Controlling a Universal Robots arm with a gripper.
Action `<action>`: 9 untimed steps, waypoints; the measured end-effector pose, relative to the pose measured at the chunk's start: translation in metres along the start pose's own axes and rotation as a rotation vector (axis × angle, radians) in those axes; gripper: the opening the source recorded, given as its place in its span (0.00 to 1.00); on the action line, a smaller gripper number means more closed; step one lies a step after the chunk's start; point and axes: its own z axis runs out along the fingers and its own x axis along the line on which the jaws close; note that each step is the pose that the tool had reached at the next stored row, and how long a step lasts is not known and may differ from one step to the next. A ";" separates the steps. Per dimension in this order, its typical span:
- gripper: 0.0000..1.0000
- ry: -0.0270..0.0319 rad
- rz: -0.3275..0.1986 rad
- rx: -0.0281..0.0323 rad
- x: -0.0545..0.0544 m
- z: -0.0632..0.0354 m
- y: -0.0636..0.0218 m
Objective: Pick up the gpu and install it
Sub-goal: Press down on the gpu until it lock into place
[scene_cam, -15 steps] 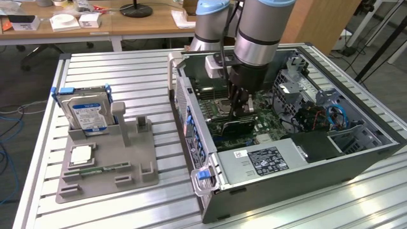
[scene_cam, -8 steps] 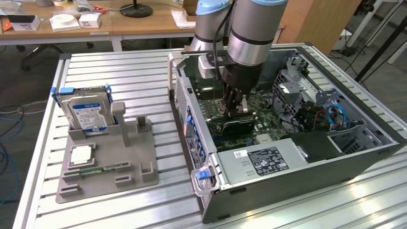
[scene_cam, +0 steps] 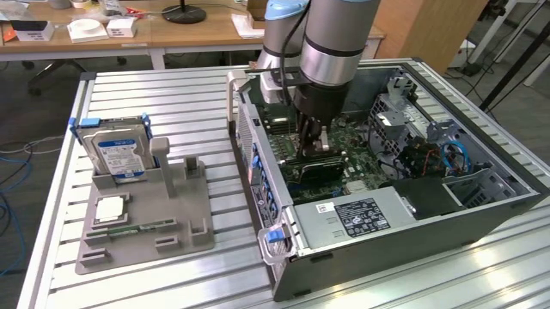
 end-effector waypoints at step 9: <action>0.11 -0.0012 0.002 -0.0099 0.001 -0.0048 0.0108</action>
